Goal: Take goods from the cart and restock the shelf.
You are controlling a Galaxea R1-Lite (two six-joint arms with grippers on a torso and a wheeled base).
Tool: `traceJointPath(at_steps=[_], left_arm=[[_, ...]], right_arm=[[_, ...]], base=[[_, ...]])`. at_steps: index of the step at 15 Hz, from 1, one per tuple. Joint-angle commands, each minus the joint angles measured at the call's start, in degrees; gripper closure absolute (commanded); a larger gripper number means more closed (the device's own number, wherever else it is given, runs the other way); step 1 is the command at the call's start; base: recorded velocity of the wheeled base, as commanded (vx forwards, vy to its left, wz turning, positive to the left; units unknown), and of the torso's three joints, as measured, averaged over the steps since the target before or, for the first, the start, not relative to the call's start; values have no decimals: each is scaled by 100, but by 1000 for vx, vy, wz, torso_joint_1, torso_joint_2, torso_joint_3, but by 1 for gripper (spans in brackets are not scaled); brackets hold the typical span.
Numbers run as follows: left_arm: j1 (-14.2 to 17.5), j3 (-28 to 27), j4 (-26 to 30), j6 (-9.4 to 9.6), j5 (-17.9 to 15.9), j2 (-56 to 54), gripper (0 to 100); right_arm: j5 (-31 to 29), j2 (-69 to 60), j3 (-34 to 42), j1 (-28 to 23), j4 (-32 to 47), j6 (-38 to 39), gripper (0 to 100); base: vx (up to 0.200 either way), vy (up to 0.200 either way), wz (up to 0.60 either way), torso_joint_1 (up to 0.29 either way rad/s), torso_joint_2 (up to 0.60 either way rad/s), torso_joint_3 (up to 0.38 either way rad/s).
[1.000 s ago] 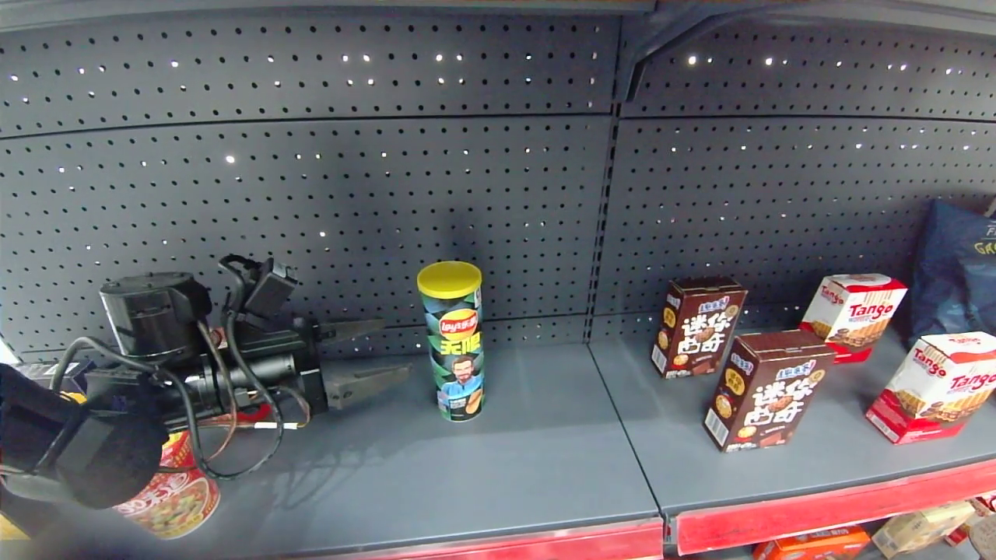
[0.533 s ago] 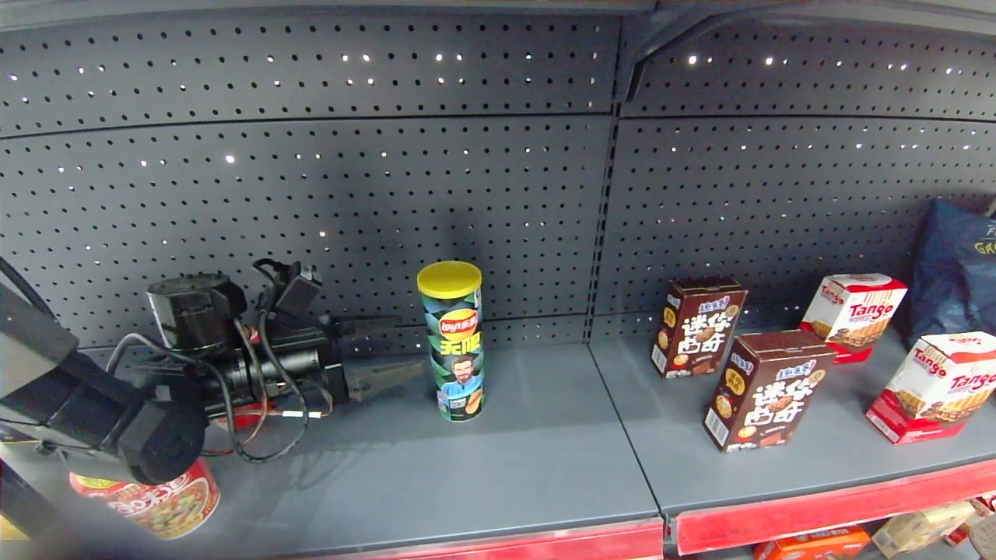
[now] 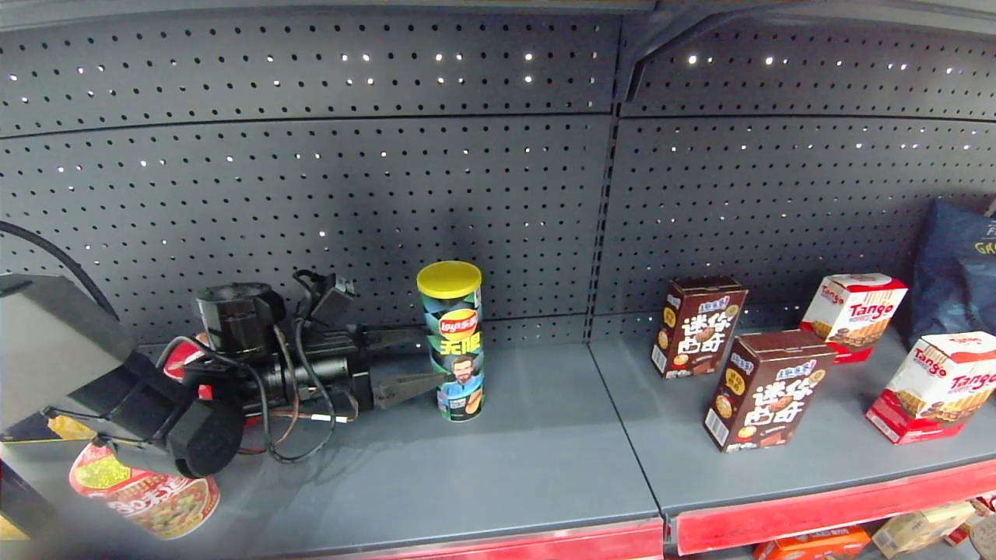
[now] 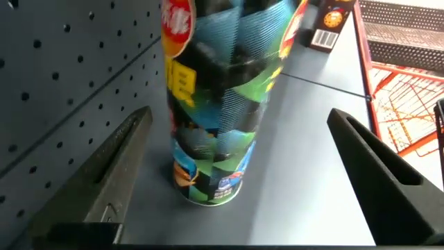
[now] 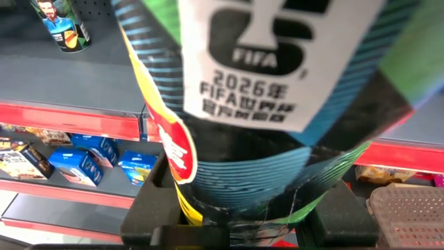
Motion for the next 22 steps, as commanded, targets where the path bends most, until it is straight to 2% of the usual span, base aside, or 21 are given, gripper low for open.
traceJointPath(at_steps=[1, 5, 15, 21, 22], left_arm=[[-43, -119, 1, -1, 5, 195, 0], [-148, -462, 18, -10, 13, 502, 0], [-377, -910, 71, -10, 84, 977, 0], [-403, -1051, 71, -27, 101, 1047, 0], [-430, -1060, 71, -27, 136, 1056, 100]], right_arm=[[-1, -55, 10, -6, 1, 7, 100], [-10, -125, 18, -6, 10, 7, 100], [-10, -90, 18, -6, 10, 51, 100], [-10, -98, 27, -6, 18, 59, 100], [-10, -90, 27, -6, 18, 59, 100]], base=[[0, 0, 0, 0, 0, 0], [0, 0, 0, 0, 0, 0], [0, 0, 0, 0, 0, 0], [0, 0, 0, 0, 0, 0], [0, 0, 0, 0, 0, 0]])
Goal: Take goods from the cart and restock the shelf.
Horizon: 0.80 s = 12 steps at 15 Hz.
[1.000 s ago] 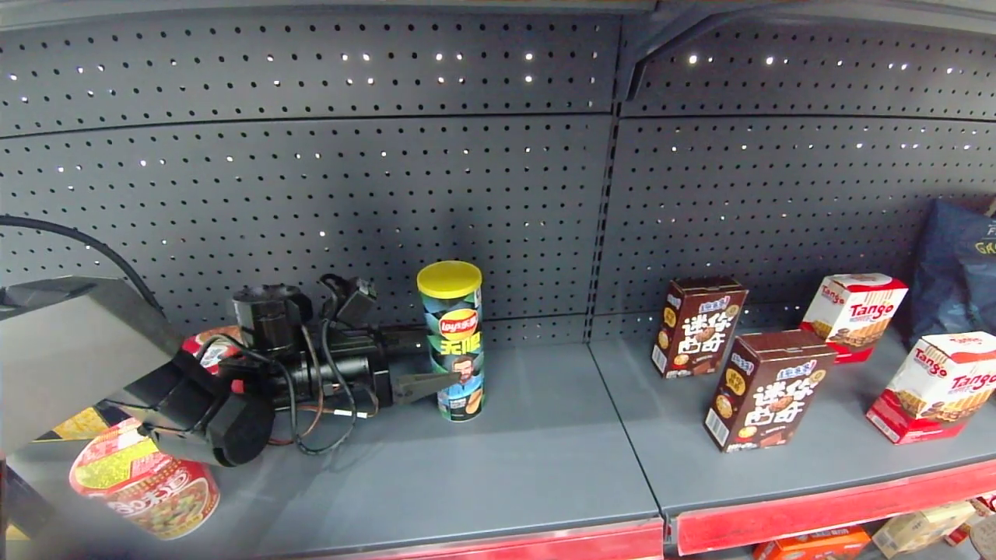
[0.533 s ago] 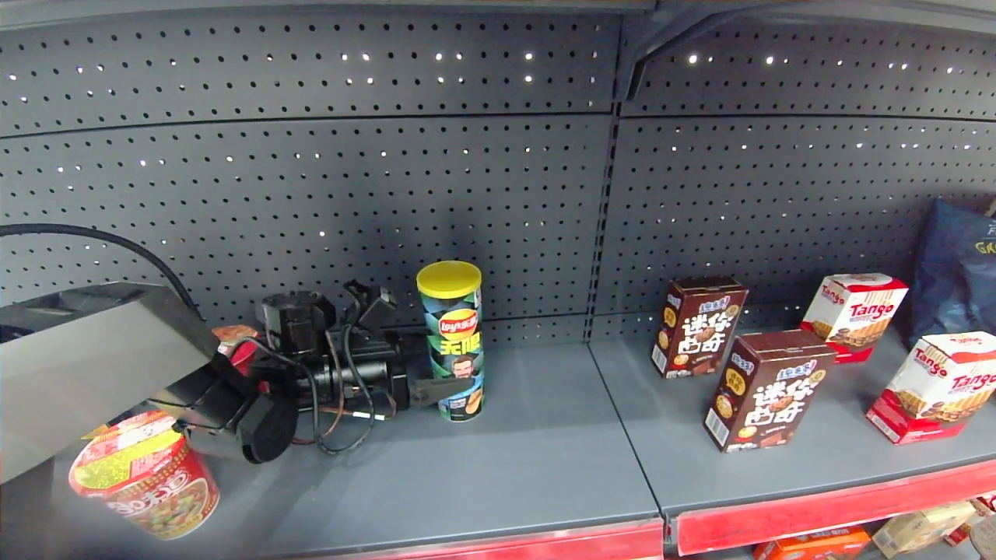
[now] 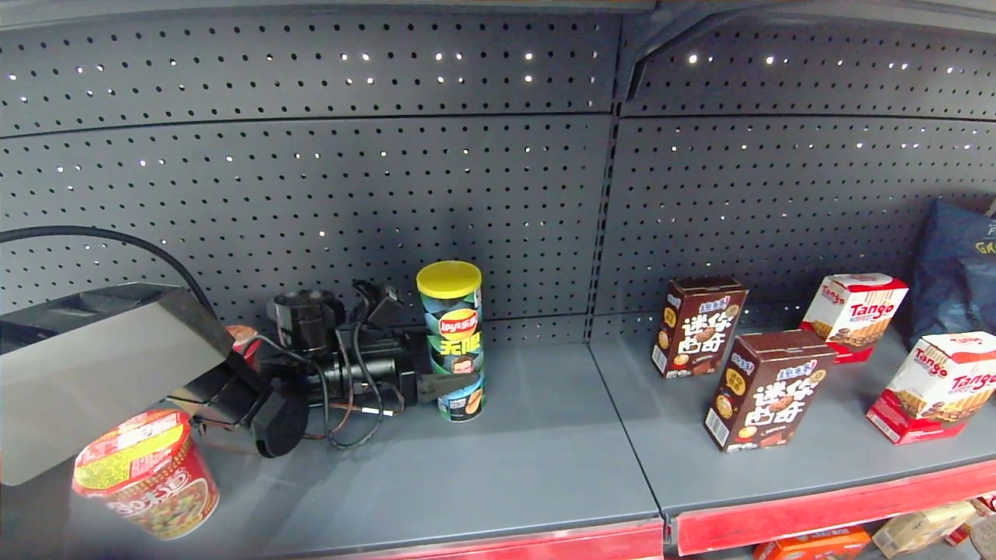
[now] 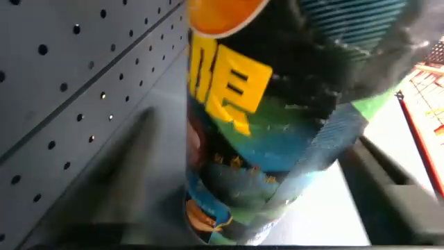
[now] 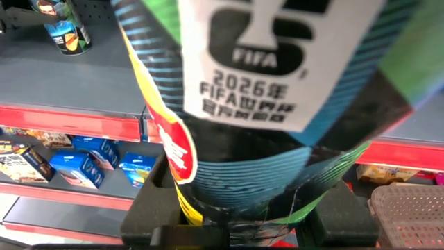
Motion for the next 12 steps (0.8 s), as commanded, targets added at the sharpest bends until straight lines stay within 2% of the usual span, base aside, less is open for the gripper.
traceJointPath(at_steps=[1, 5, 9, 12], left_arm=[[-40, -9, -8, 2, 5, 2, 100], [-93, 70, -17, -16, 260, -209, 100], [-269, 782, -79, -112, 251, -1220, 100], [-277, 1221, -96, -200, 233, -1756, 100]], right_arm=[[3, 13, 0, 5, -1, -2, 100], [3, 13, 0, 5, 25, -2, 100], [12, 48, 0, 5, 16, 16, 100], [12, 48, 0, 5, 25, 16, 100]], base=[[0, 0, 0, 0, 0, 0], [0, 0, 0, 0, 0, 0], [0, 0, 0, 0, 0, 0], [0, 0, 0, 0, 0, 0]])
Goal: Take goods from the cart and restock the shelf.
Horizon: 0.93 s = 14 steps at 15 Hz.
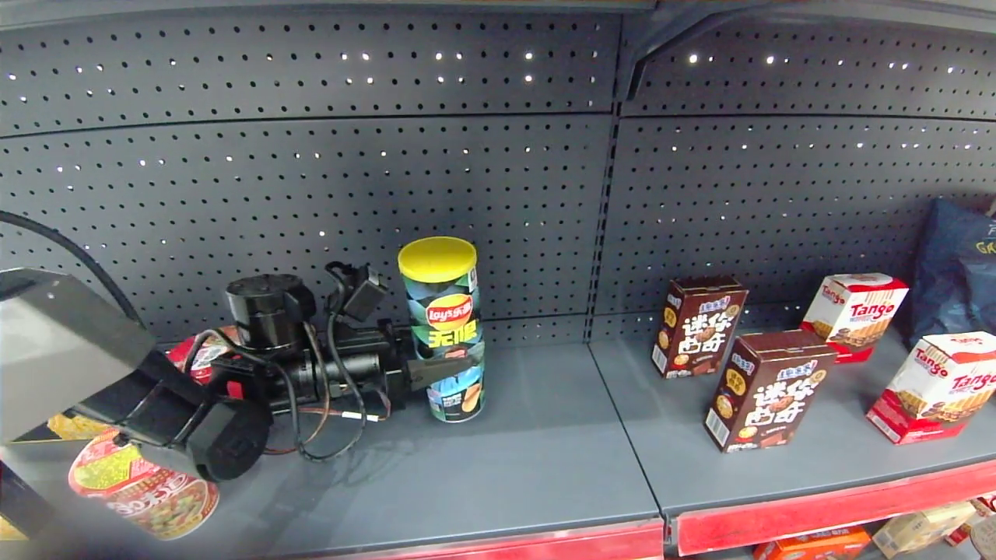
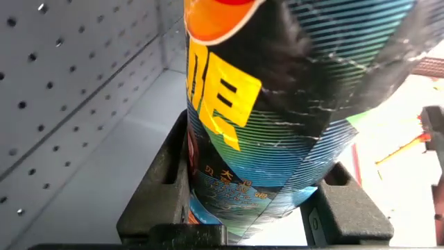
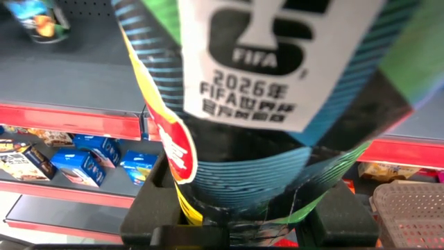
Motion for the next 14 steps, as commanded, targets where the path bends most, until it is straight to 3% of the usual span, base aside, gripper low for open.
traceJointPath(at_steps=[1, 7, 9, 11, 14], left_arm=[[-13, 463, -6, -29, -13, -727, 100], [-13, 2441, -1421, -46, -22, -1149, 100], [-13, 2863, -2010, -205, -22, -1097, 100], [-13, 2977, -2344, -345, -13, -991, 100], [-13, 3030, -2538, -372, -13, -833, 100]], right_arm=[[4, 11, -1, 3, 0, 3, 100], [-5, 3, -10, 3, -9, 3, 100], [-5, 3, -10, 3, -9, 3, 100], [-5, 3, -1, 3, -9, 3, 100], [-5, 11, -1, 3, -18, 3, 100]], base=[[0, 0, 0, 0, 0, 0], [0, 0, 0, 0, 0, 0], [0, 0, 0, 0, 0, 0], [0, 0, 0, 0, 0, 0], [0, 0, 0, 0, 0, 0]])
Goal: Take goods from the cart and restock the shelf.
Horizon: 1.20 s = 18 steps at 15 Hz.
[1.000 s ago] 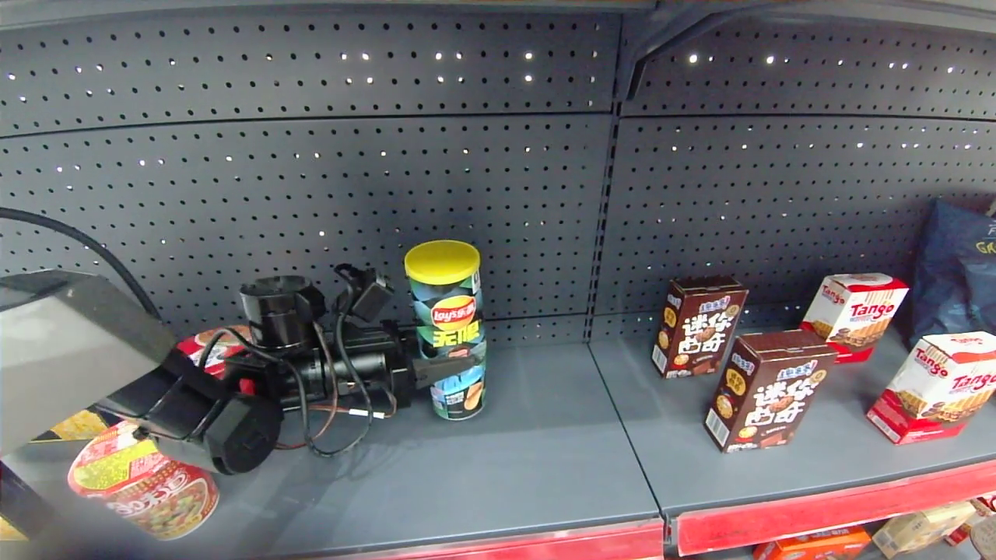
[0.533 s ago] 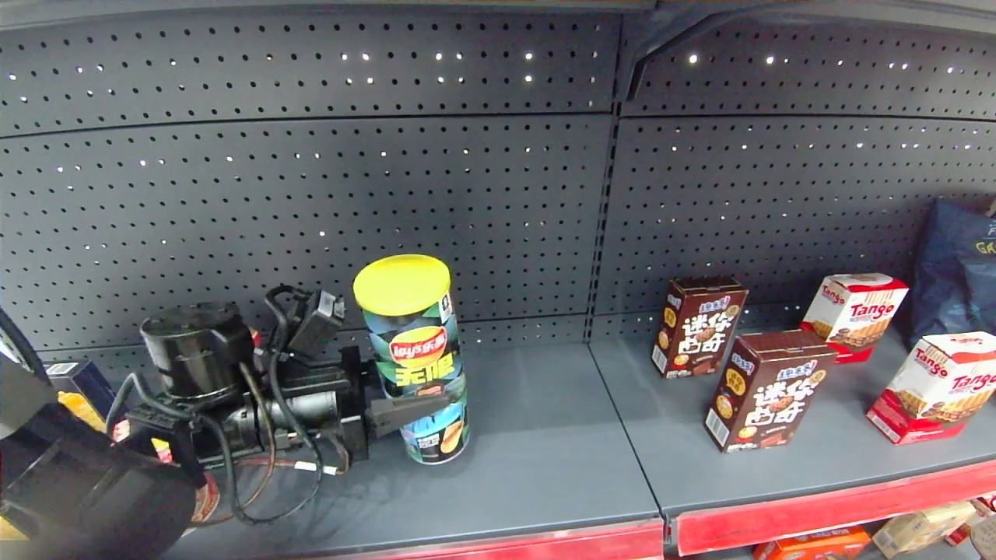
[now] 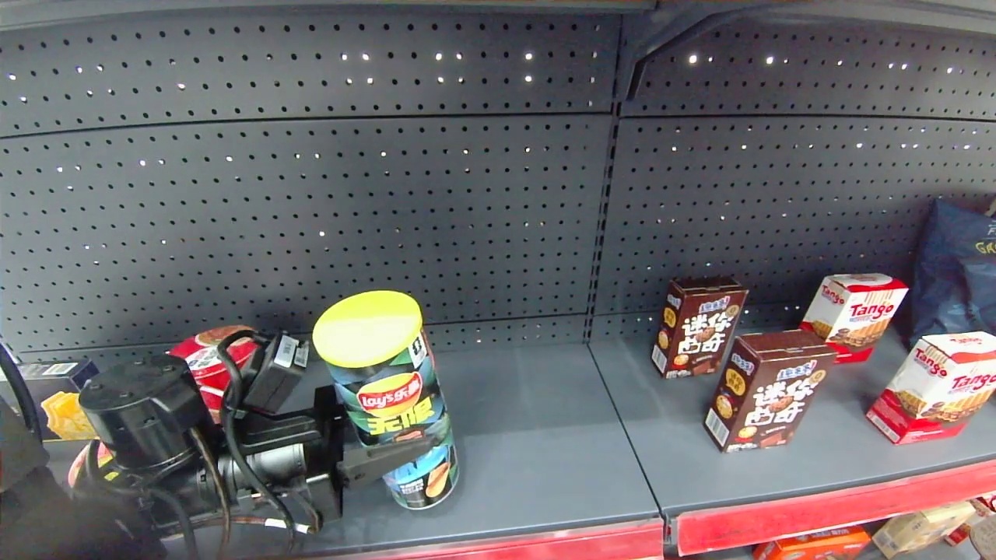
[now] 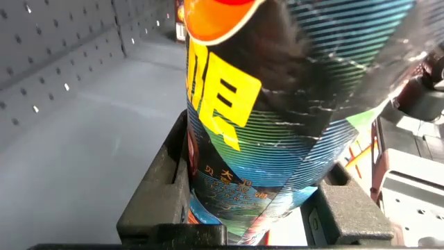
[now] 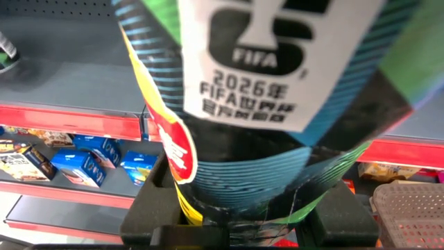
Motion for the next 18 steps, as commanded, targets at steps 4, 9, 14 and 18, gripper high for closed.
traceJointPath(at_steps=[4, 9, 14, 18], left_arm=[[-34, 44, 1, -1, 0, 223, 100], [-34, 44, -34, 104, 18, 627, 100], [-17, 17, -140, 69, 35, 671, 100], [-17, 44, -140, 104, 44, 768, 100]], right_arm=[[3, 5, 0, 1, 2, -2, 100], [3, 5, 0, 1, -7, -2, 100], [3, -30, -17, 1, -25, -2, 100], [3, -21, -26, 1, -25, -2, 100]], base=[[0, 0, 0, 0, 0, 0], [0, 0, 0, 0, 0, 0], [0, 0, 0, 0, 0, 0], [0, 0, 0, 0, 0, 0]])
